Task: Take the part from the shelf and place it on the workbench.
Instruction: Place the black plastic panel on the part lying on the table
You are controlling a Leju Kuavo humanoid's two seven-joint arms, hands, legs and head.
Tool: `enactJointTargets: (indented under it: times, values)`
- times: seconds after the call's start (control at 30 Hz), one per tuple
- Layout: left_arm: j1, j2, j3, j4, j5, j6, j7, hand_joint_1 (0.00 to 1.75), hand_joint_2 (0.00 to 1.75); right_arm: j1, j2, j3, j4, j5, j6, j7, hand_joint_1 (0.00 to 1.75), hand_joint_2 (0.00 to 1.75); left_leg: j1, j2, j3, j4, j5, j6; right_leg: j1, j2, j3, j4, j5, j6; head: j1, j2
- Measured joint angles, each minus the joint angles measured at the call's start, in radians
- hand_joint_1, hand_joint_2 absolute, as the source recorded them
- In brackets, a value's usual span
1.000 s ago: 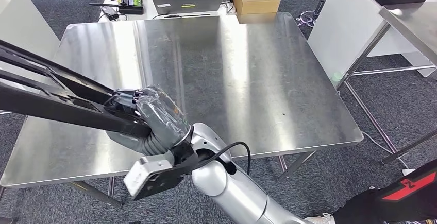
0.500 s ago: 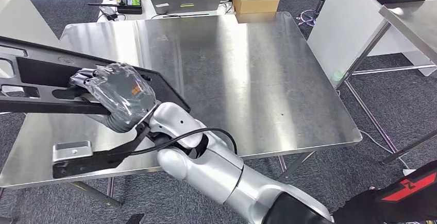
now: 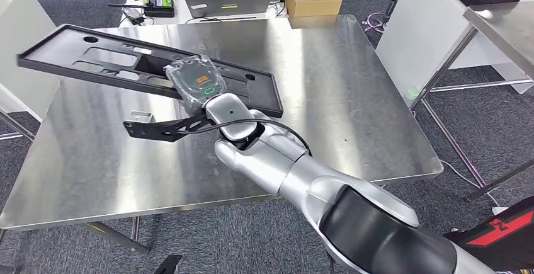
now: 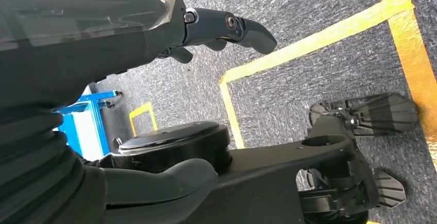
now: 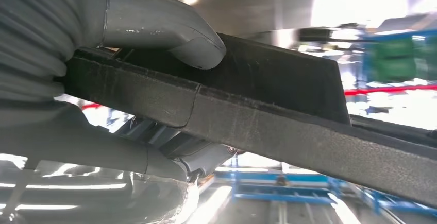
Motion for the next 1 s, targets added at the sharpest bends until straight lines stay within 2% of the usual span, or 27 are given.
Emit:
enactJointTargets:
  times: [0.17,0.43,0.73,0.97,1.0]
  values:
    - [0.002,0.002,0.000,0.000,0.009,-0.001,0.000,0.00,1.75,-0.027,-0.061,-0.002,0.056,0.030,0.030,0.056,1.75,1.75,-0.001,0.000,0.000,0.000,0.000,0.000,0.000,0.000,0.000,0.000,0.000,0.001,0.000,0.000]
    - [0.014,0.010,0.003,0.000,0.025,0.000,0.000,0.00,1.75,-0.048,-0.138,-0.017,0.098,0.050,0.066,0.098,1.75,1.75,0.000,0.000,0.000,0.000,0.000,0.000,0.000,0.000,0.000,0.000,0.001,0.001,0.000,0.000]
    - [0.023,0.019,0.012,0.000,0.029,0.007,0.000,0.00,1.75,-0.050,-0.170,-0.019,0.117,0.083,0.057,0.102,1.75,1.75,0.001,0.000,0.000,0.000,0.000,0.000,0.000,0.000,0.000,0.000,0.000,0.001,0.000,0.000]
    - [0.026,0.025,0.017,0.000,0.029,0.004,0.000,0.00,1.75,-0.043,-0.175,-0.026,0.122,0.072,0.048,0.096,1.75,1.75,0.001,0.000,0.000,0.000,0.000,0.000,0.000,0.000,0.000,0.000,0.000,0.001,0.000,0.000]
    - [0.026,0.026,0.018,0.000,0.028,0.003,0.000,0.00,1.75,-0.042,-0.175,-0.028,0.122,0.071,0.047,0.096,1.31,1.31,0.001,0.000,0.000,0.000,0.000,0.000,0.000,0.000,0.000,0.000,0.000,0.001,0.000,0.000]
